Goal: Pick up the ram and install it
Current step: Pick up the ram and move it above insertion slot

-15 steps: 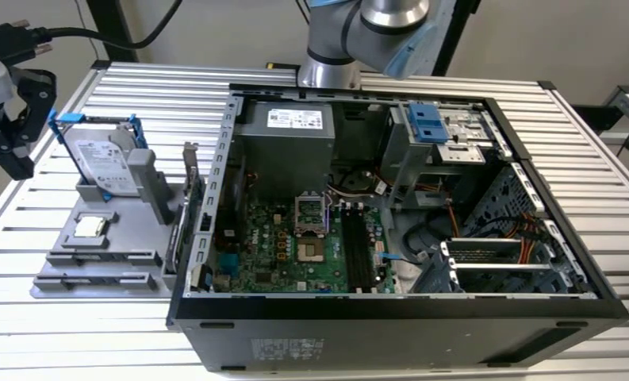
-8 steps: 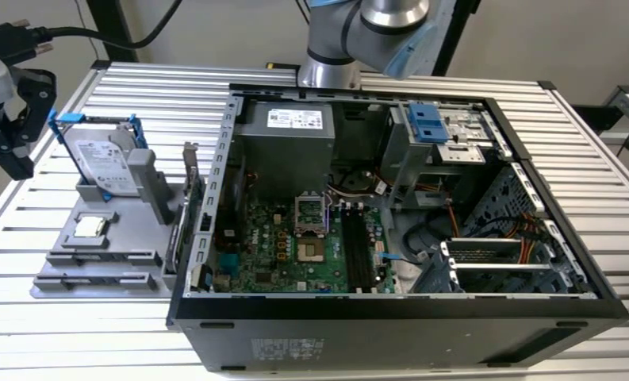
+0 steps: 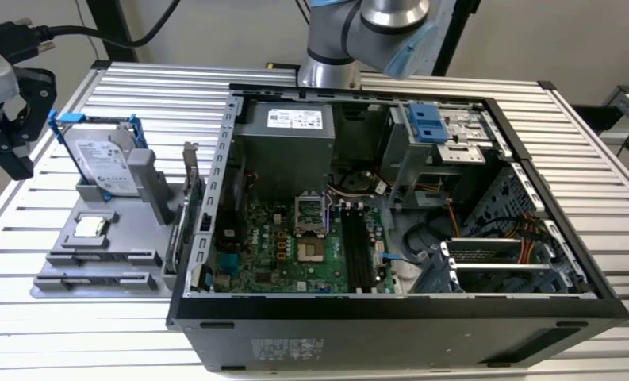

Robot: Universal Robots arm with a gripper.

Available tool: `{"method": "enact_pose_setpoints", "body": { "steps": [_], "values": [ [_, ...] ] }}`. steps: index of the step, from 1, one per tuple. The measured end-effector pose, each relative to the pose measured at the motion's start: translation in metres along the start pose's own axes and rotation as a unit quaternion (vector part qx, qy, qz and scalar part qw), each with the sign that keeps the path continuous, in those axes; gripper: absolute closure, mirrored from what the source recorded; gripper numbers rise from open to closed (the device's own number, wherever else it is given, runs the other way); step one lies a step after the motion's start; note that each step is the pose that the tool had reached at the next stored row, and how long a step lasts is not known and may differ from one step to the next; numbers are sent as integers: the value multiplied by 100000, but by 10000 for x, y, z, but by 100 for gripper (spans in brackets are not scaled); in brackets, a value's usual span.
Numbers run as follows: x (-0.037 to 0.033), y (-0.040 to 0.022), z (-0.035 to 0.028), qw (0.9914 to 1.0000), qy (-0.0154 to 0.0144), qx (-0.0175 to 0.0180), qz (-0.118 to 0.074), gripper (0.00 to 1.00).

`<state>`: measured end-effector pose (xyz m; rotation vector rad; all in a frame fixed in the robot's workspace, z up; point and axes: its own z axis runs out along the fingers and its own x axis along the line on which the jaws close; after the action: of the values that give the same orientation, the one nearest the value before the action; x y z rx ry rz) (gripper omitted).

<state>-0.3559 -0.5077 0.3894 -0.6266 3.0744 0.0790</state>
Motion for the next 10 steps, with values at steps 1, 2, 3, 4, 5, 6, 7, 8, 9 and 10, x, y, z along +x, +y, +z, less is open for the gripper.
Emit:
{"method": "enact_pose_setpoints", "body": {
  "steps": [1,2,3,4,5,6,7,8,9,10],
  "values": [
    [0,0,0,100000,14,-2,-254,100],
    [0,0,0,99999,23,-9,-511,100],
    [0,0,0,99997,35,-9,-769,100],
    [0,0,0,99995,49,-15,-1036,100],
    [0,0,0,99992,59,-17,-1293,100],
    [0,0,0,99988,74,-21,-1525,100],
    [0,0,0,99985,84,-23,-1748,100],
    [0,0,0,99980,94,-27,-1978,100],
    [0,0,0,99976,105,-30,-2206,100],
    [0,0,0,99970,119,-32,-2438,100]
  ]
}}
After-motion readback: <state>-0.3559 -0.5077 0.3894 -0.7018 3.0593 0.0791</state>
